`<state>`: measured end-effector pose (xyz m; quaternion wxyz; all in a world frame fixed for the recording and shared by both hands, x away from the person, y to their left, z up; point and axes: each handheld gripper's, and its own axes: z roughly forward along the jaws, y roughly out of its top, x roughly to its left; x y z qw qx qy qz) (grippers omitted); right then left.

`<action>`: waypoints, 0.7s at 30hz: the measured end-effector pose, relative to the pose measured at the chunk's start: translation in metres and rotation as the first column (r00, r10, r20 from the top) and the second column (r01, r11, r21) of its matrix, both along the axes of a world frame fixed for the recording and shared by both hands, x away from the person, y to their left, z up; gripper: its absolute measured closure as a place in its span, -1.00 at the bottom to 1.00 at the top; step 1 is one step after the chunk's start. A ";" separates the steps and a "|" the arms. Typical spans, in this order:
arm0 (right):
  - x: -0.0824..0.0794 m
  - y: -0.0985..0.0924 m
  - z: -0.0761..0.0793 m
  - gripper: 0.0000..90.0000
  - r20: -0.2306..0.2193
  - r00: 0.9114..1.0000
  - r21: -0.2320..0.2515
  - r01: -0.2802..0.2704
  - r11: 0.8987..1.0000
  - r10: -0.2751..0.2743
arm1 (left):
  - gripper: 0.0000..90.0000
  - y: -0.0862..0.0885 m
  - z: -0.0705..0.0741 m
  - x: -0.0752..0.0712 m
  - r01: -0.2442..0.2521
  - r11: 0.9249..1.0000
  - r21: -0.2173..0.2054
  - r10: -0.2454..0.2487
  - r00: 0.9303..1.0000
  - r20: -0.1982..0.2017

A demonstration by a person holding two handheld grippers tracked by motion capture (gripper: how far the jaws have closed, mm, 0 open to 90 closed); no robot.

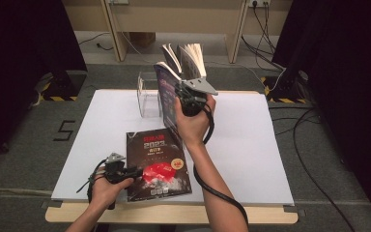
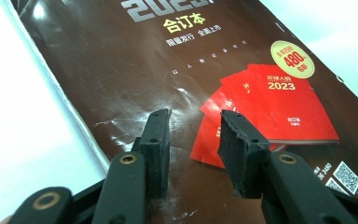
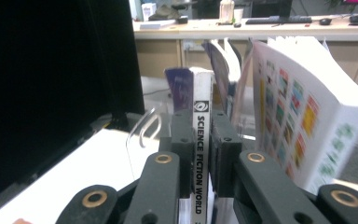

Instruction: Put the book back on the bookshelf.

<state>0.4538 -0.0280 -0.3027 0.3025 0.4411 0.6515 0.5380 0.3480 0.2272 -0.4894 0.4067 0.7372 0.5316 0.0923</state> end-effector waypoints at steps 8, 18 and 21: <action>-0.012 -0.018 0.002 0.75 -0.084 0.996 0.001 0.002 1.000 -0.002 | 0.38 -0.001 0.000 0.001 -0.001 1.000 -0.009 0.001 1.000 -0.001; 0.005 -0.018 0.005 0.65 -0.225 0.974 -0.026 -0.024 0.999 0.017 | 0.38 -0.001 -0.001 0.000 -0.001 1.000 -0.012 0.001 1.000 0.002; 0.011 -0.018 0.005 0.73 -0.255 0.967 -0.043 -0.022 0.999 0.010 | 0.38 -0.002 -0.001 0.000 0.000 1.000 -0.015 0.000 1.000 0.001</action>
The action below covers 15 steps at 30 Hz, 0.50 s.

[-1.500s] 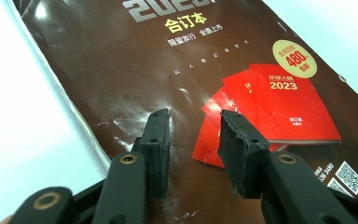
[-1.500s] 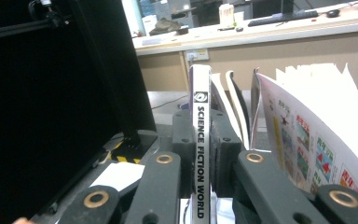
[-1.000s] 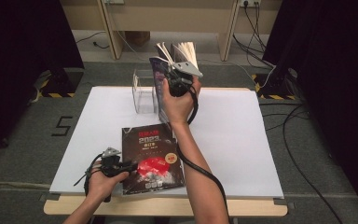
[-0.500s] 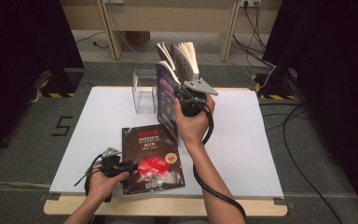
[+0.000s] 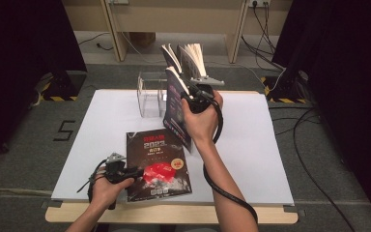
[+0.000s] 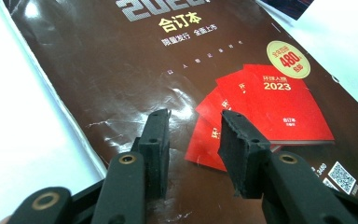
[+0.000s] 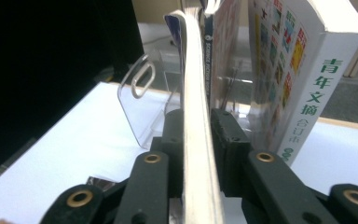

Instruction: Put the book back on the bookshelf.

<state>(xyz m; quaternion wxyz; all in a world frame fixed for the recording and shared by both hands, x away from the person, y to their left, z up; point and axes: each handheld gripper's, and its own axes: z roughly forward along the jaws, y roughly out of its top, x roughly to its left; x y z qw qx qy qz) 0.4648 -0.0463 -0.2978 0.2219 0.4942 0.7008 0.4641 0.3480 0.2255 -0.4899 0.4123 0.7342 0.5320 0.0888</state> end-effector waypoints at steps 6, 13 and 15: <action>0.000 0.001 0.004 0.84 -0.006 1.000 -0.039 0.012 0.999 -0.012 | 0.38 0.000 0.000 0.000 0.004 1.000 0.004 -0.004 1.000 -0.002; -0.001 0.015 0.005 0.85 0.037 0.999 0.012 0.003 1.000 -0.003 | 0.38 0.000 0.000 0.000 0.006 1.000 0.005 -0.006 1.000 0.000; 0.001 0.019 0.005 0.85 0.063 0.998 0.021 0.014 1.000 -0.016 | 0.38 0.000 0.000 0.000 0.005 1.000 0.004 -0.005 1.000 -0.001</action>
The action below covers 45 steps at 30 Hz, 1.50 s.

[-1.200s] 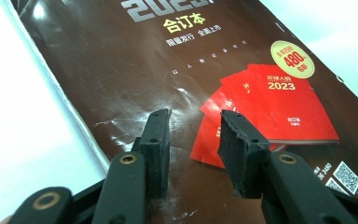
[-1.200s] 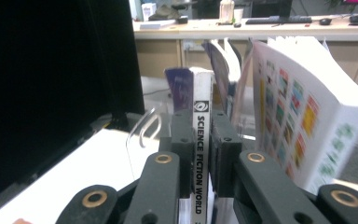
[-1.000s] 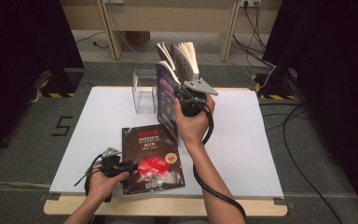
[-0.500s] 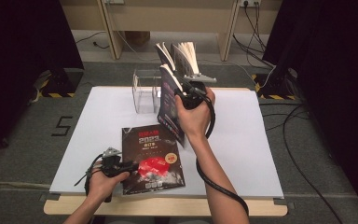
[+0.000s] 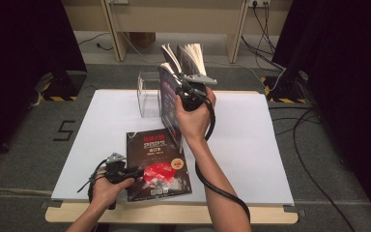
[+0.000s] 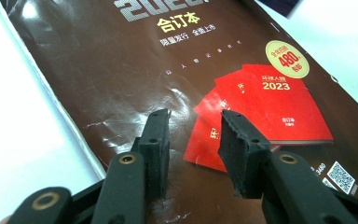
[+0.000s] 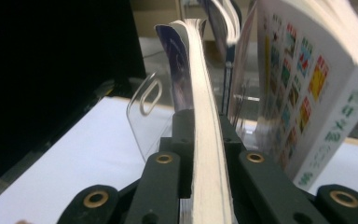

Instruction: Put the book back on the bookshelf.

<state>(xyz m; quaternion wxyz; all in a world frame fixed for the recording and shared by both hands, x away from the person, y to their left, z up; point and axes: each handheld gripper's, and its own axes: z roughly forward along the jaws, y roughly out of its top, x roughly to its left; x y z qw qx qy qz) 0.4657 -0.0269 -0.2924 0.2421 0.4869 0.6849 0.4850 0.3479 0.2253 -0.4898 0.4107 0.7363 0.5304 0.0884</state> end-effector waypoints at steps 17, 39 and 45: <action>0.033 0.023 -0.005 0.84 0.066 0.986 -0.010 0.157 0.988 -0.156 | 0.38 0.000 0.000 0.000 0.007 1.000 -0.004 -0.007 1.000 -0.001; 0.027 0.010 -0.003 0.65 -0.026 0.991 -0.043 0.130 0.991 -0.131 | 0.37 -0.001 0.000 0.000 0.009 1.000 -0.005 -0.009 1.000 0.000; 0.030 0.009 -0.003 0.75 -0.058 0.992 -0.048 0.112 0.993 -0.114 | 0.38 -0.001 0.000 -0.001 0.012 1.000 -0.002 -0.012 1.000 -0.001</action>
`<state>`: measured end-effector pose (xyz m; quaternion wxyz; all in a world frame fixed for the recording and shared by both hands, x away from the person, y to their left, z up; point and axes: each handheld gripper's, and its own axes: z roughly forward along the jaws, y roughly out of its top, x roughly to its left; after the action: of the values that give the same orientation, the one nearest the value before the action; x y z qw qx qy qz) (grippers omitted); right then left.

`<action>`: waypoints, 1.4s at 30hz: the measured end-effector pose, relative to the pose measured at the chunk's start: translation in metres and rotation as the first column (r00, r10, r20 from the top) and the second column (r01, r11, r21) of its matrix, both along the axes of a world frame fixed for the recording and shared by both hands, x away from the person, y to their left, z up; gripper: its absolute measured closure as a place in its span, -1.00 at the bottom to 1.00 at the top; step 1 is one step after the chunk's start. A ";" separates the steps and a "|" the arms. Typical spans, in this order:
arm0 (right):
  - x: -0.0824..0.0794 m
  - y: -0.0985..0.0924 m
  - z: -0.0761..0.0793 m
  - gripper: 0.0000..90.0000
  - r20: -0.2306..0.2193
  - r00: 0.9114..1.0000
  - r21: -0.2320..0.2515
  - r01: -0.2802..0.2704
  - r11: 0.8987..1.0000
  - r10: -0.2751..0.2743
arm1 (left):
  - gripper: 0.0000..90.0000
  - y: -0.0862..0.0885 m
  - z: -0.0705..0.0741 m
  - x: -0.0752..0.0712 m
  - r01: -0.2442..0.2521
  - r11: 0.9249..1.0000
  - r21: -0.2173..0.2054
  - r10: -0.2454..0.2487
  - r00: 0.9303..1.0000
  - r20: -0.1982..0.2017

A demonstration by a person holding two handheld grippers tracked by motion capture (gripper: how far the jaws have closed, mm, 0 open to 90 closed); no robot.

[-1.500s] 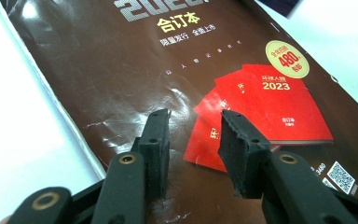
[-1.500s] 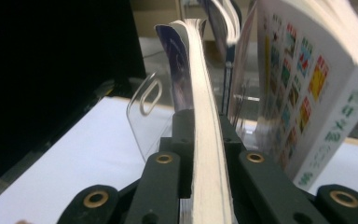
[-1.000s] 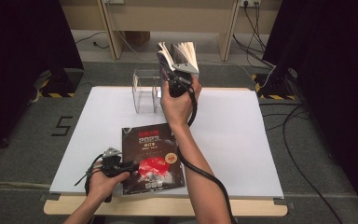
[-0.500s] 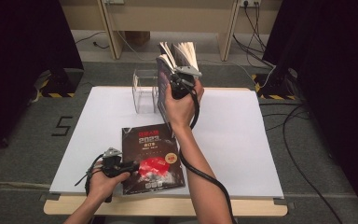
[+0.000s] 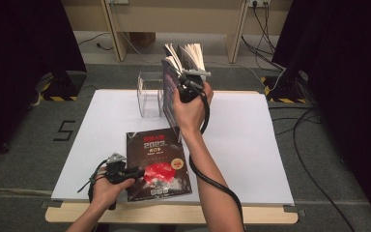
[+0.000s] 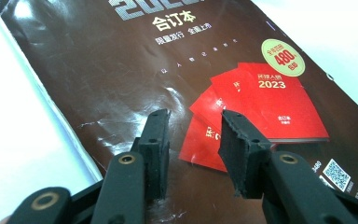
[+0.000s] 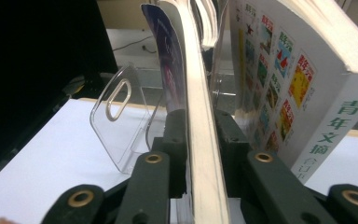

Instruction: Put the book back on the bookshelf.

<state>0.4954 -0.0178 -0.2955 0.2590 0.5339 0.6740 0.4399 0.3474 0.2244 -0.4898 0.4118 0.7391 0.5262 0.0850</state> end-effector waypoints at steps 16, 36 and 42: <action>0.002 0.017 0.005 0.85 0.032 0.999 0.007 -0.001 1.000 0.001 | 0.38 0.000 0.000 0.001 0.002 1.000 -0.008 -0.002 1.000 -0.005; 0.028 0.028 0.007 0.85 0.101 0.993 0.024 0.059 0.998 -0.062 | 0.38 0.001 0.000 0.001 0.005 1.000 -0.015 -0.005 1.000 -0.005; 0.028 0.034 0.005 0.84 0.123 0.990 0.006 0.074 0.997 -0.075 | 0.37 0.001 0.000 0.001 0.005 1.000 -0.013 -0.005 1.000 -0.003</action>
<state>0.5239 0.0159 -0.2900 0.3158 0.5308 0.6361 0.4624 0.3483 0.2249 -0.4901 0.4160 0.7379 0.5255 0.0796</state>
